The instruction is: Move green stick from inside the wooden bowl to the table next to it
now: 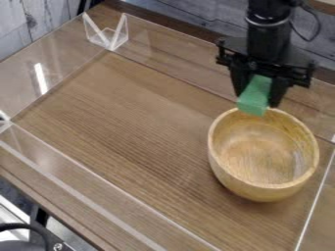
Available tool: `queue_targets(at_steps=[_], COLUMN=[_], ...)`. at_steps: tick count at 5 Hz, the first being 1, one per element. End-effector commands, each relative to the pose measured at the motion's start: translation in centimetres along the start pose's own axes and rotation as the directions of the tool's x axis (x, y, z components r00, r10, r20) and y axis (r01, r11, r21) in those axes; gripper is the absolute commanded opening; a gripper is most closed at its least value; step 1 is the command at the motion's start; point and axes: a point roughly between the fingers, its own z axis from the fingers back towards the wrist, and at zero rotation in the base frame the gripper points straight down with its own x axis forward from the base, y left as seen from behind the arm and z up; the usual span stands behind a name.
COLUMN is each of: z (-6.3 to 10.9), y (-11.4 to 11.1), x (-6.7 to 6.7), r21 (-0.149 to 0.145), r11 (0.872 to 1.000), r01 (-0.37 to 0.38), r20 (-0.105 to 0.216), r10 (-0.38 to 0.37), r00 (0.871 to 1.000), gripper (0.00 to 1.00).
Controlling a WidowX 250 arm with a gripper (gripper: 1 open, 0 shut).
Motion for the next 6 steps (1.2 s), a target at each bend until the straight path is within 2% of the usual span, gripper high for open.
queue_targets(at_steps=[1,3,4,5,6], z=[1.7,0.9,0.4,0.0,-0.6], y=[3.3,11.0,6.9,9.3,12.8], x=[1.0,1.5,1.3,1.4,1.8], r21=[0.018,0.062,0.038,0.051,0.075], r11=[0.998,0.994,0.999,0.998,0.995], r01=[-0.052,-0.090,-0.027,-0.044,-0.060], r20=[0.077,0.099,0.101,0.102,0.105], r10=[0.051,0.083,0.023,0.039,0.052], r00=[0.996,0.992,0.995,0.994,0.993], gripper=[0.00,0.00,0.00,0.00,0.00])
